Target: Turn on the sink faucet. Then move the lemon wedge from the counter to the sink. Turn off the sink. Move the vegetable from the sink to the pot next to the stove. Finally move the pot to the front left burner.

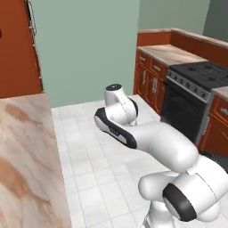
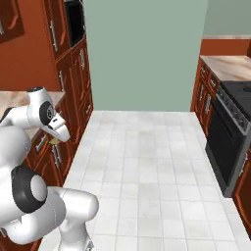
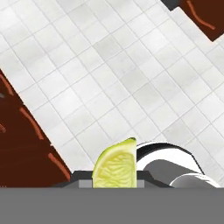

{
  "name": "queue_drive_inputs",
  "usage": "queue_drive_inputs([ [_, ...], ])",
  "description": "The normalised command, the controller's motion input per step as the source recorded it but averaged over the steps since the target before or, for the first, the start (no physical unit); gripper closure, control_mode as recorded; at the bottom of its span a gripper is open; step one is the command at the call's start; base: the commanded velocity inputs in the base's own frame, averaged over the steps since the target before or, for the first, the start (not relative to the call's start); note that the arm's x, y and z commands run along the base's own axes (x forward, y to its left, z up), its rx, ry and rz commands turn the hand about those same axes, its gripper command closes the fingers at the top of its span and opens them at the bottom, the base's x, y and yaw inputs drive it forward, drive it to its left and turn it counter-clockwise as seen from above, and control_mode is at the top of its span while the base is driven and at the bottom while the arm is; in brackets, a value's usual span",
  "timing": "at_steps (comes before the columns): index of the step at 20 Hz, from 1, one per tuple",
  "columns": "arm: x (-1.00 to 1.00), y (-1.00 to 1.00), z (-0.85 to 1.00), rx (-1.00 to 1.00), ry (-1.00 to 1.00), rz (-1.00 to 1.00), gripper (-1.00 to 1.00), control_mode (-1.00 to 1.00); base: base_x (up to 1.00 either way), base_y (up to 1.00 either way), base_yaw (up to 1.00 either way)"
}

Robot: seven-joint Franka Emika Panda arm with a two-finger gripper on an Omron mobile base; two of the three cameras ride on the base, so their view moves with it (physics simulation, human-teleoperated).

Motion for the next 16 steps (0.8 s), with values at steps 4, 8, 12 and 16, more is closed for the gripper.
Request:
queue_drive_inputs([
  [4,0.00,0.00,0.00,0.00,0.00,0.00,1.00,1.00,0.16,-0.09,-0.49],
  [8,0.00,0.00,0.00,0.00,0.00,0.00,1.00,1.00,0.29,-0.03,-0.48],
  [12,0.00,0.00,0.00,0.00,0.00,0.00,1.00,1.00,0.43,0.00,-0.46],
  [16,0.00,0.00,0.00,0.00,0.00,0.00,1.00,1.00,0.53,0.00,-0.45],
])
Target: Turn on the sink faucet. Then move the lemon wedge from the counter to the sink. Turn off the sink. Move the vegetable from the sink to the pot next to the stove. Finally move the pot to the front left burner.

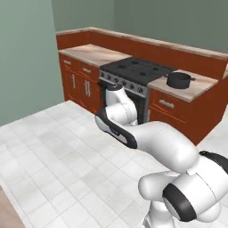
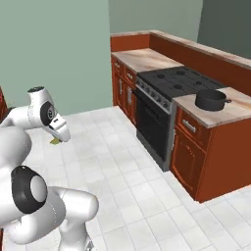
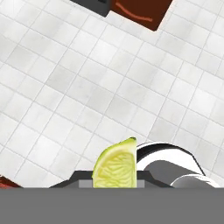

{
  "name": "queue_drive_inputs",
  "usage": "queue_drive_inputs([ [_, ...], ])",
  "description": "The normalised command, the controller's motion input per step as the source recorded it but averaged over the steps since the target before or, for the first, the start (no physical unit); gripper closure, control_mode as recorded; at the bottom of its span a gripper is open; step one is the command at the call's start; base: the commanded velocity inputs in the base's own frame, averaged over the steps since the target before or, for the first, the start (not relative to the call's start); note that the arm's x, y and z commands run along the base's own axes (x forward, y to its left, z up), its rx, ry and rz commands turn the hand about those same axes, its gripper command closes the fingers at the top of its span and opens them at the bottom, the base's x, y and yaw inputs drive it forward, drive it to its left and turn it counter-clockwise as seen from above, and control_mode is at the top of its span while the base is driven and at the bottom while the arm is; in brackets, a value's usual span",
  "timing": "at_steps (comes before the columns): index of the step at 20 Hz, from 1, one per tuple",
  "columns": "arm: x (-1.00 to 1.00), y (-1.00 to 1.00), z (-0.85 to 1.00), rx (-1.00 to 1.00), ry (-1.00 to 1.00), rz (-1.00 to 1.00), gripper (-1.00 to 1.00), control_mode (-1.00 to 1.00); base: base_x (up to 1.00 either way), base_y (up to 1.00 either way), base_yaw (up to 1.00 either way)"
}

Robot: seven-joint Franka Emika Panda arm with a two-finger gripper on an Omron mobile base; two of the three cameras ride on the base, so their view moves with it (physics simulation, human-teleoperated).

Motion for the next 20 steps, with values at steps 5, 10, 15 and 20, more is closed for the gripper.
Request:
queue_drive_inputs([
  [5,0.00,0.00,0.00,0.00,0.00,0.00,1.00,1.00,0.67,0.07,-0.43],
  [10,0.00,0.00,0.00,0.00,0.00,0.00,1.00,1.00,0.72,0.14,-0.43],
  [15,0.00,0.00,0.00,0.00,0.00,0.00,1.00,1.00,0.76,0.25,-0.43],
  [20,0.00,0.00,0.00,0.00,0.00,0.00,1.00,1.00,0.76,0.32,-0.42],
])
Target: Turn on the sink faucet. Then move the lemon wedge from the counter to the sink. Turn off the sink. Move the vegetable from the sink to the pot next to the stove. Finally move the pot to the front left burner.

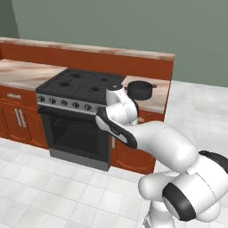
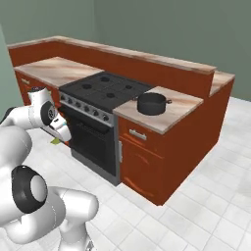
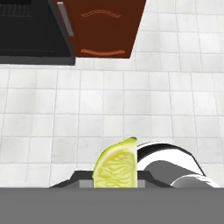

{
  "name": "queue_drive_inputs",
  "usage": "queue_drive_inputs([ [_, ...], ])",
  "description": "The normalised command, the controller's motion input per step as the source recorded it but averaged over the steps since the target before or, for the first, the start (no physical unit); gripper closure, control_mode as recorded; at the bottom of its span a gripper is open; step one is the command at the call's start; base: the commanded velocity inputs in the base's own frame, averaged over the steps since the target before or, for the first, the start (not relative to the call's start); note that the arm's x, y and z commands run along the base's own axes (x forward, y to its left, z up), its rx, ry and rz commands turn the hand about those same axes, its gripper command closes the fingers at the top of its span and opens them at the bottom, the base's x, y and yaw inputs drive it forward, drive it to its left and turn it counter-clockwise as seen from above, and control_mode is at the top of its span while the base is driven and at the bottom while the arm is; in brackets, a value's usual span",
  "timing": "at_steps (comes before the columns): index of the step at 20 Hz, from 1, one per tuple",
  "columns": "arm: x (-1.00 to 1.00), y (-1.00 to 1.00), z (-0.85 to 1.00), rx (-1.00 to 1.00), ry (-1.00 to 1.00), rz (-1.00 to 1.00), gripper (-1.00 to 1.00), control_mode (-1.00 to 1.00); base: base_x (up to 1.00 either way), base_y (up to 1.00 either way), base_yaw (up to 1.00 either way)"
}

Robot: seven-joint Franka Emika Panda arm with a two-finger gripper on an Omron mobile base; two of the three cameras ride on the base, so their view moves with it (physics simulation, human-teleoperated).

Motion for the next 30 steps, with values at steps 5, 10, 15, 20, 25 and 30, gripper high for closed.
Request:
queue_drive_inputs([
  [5,0.00,0.00,0.00,0.00,0.00,0.00,1.00,1.00,0.73,0.39,-0.42],
  [10,0.00,0.00,0.00,0.00,0.00,0.00,1.00,1.00,0.63,0.59,-0.37],
  [15,0.00,0.00,0.00,0.00,0.00,0.00,1.00,1.00,0.63,0.63,-0.34],
  [20,0.00,0.00,0.00,0.00,0.00,0.00,1.00,1.00,0.61,0.53,-0.34],
  [25,0.00,0.00,0.00,0.00,0.00,0.00,1.00,1.00,0.54,0.55,-0.34],
  [30,0.00,0.00,0.00,0.00,0.00,0.00,1.00,1.00,0.44,0.53,-0.32],
])
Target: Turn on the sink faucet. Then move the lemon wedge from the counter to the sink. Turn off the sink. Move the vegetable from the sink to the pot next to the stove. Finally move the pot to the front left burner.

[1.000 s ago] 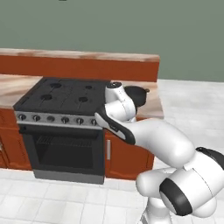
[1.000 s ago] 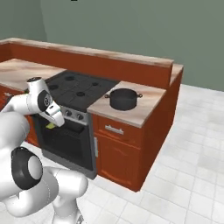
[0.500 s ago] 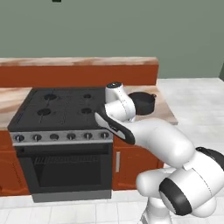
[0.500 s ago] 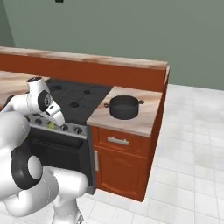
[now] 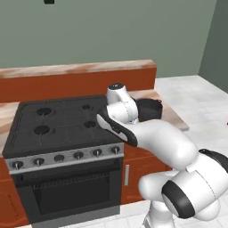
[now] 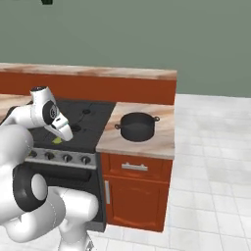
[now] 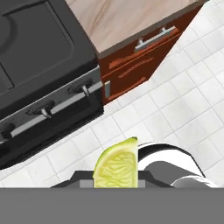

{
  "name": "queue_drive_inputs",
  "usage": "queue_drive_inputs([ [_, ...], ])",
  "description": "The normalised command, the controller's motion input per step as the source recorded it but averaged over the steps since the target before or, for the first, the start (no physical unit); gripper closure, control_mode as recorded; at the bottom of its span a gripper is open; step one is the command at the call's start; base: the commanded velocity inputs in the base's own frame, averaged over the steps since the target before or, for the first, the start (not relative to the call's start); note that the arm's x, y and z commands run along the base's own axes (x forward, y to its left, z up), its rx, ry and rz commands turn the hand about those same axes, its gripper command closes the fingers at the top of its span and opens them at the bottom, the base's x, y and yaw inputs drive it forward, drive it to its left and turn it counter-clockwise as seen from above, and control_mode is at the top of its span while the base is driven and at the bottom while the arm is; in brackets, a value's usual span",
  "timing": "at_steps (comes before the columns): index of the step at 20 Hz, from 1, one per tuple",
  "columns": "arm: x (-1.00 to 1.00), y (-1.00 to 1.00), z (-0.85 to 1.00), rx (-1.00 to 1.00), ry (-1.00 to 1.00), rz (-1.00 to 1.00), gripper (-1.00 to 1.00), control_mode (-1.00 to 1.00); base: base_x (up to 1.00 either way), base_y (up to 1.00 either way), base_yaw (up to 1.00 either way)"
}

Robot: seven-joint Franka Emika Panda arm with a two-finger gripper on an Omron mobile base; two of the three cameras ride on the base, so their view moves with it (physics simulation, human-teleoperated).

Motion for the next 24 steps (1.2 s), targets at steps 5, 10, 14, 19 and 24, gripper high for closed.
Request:
queue_drive_inputs([
  [5,0.00,0.00,0.00,0.00,0.00,0.00,1.00,1.00,0.47,0.46,-0.30],
  [10,0.00,0.00,0.00,0.00,0.00,0.00,1.00,1.00,0.46,0.49,-0.25],
  [14,0.00,0.00,0.00,0.00,0.00,0.00,1.00,1.00,0.39,0.53,-0.11],
  [19,0.00,0.00,0.00,0.00,0.00,0.00,1.00,1.00,0.34,0.42,-0.04],
  [24,0.00,0.00,0.00,0.00,0.00,0.00,1.00,1.00,0.35,0.32,0.00],
])
